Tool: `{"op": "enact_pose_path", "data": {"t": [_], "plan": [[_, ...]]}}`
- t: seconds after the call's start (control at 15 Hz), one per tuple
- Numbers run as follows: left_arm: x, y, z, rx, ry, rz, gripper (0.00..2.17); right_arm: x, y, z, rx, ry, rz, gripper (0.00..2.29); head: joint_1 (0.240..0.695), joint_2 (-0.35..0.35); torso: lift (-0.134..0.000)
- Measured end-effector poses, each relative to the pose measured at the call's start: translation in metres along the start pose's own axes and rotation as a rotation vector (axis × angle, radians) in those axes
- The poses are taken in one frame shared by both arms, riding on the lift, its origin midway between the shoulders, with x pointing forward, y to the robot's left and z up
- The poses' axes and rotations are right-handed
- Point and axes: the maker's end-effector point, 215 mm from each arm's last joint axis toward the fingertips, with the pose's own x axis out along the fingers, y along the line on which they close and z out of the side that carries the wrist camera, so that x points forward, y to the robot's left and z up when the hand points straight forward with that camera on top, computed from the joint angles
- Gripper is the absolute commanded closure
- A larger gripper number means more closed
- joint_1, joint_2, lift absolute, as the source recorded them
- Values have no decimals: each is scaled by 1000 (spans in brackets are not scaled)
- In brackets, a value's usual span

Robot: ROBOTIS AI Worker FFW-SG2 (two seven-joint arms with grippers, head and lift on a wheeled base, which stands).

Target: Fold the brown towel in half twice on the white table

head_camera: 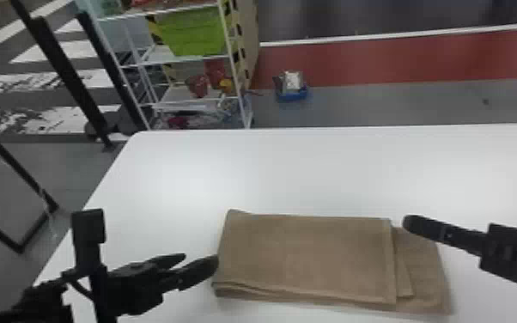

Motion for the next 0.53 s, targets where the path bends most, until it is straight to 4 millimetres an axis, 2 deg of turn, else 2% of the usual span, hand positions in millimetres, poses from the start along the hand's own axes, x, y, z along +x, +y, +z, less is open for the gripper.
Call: {"op": "enact_pose_path", "data": {"t": [0.13, 0.33, 0.53], "plan": [[0, -1, -1, 6, 5, 5, 36, 12, -10, -1, -18, 20, -54, 340, 695, 187, -124], [2, -1, -1, 9, 8, 11, 36, 30, -17, -23, -9, 84, -81, 343, 695, 200, -124], [4, -1, 0, 12, 9, 15, 36, 38, -25, -35, 2, 118, -108, 410, 695, 203, -124]]}}
